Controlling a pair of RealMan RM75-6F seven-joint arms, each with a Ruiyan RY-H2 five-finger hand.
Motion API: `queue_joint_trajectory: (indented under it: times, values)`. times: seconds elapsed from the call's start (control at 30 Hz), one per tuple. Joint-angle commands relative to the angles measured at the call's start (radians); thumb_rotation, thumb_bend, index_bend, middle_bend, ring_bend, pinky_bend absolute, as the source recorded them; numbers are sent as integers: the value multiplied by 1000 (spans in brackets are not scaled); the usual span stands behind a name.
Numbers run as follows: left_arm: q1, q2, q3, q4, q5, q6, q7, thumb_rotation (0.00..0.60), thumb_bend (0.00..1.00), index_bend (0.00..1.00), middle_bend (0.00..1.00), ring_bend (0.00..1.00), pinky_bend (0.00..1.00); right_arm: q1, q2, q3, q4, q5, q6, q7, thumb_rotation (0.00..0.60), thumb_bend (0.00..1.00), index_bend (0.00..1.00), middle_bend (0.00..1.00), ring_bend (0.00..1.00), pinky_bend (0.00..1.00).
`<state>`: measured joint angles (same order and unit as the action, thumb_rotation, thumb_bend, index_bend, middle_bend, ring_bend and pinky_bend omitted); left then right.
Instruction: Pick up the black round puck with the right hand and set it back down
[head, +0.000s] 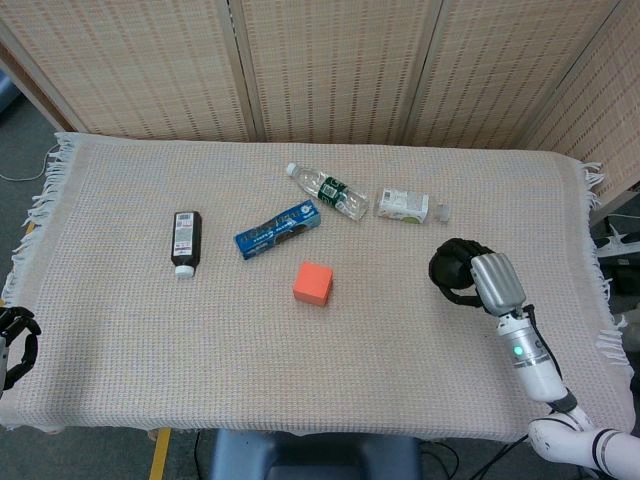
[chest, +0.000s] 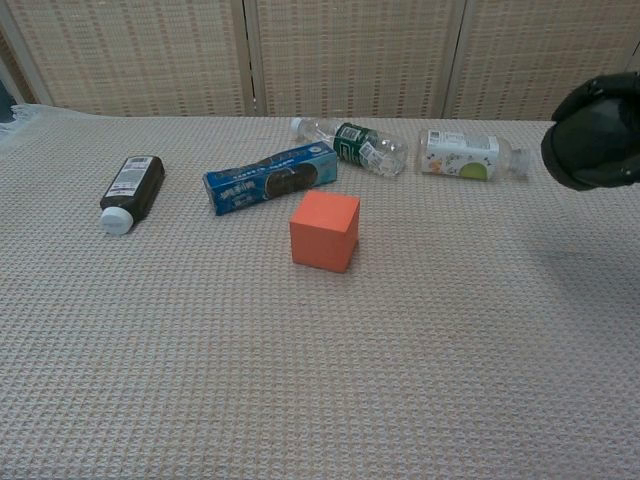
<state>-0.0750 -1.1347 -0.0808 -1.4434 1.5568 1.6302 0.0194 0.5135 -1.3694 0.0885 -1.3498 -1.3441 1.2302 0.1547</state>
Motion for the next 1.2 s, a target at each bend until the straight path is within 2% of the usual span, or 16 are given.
queue_joint_trajectory:
  times: [0.03,0.13,0.23,0.33,0.6,0.7,0.83,0.9,0.97,1.1,1.2]
  values:
    - [0,1,0,-3,-2,-2,1,600,535,554,394,330,565,34,140,-18,-225,403,-267,-509,600,222,680,601,662,793]
    - [1,2,0,-3,-2,-1,1,600,534,555,394,330,565,40,110,-8,-233,496,-186,-638,600,222,680,601,664,795]
    - [0,2,0,-3,-3,-2,0,600,535,555,395,330,565,32,71,10,-221,492,-120,-651,600,222,680,601,667,797]
    - [0,1,0,-3,-2,-3,1,600,534,557,395,329,565,13,70,25,-225,402,-143,-499,600,222,680,601,668,800]
    - [0,1,1,-3,1,-3,0,600,535,556,394,329,565,1,224,27,-297,50,-399,195,600,222,673,602,669,801]
    - [0,1,2,-3,2,-3,1,600,535,557,394,330,566,7,251,14,-279,-49,-420,332,600,222,673,602,670,802]
    - [-1,1,1,-3,0,-4,-1,600,535,555,395,330,565,10,250,4,-237,-87,-412,379,600,222,672,602,670,802]
    - [-1,1,1,-3,-1,-4,-2,600,535,554,394,330,565,7,241,5,-207,-66,-398,315,600,222,672,602,670,803]
    - [0,2,1,-3,-2,-4,-2,600,534,554,394,329,565,-3,219,11,-178,-10,-368,174,600,222,673,602,670,805]
    - [-1,1,1,-3,-3,-6,-2,600,534,555,395,329,565,-39,100,46,-121,198,-176,-310,600,222,673,602,670,807]
    - [-2,1,1,-3,-3,-9,1,600,535,555,395,330,565,-51,-2,71,-73,280,-31,-543,600,222,673,602,670,807]
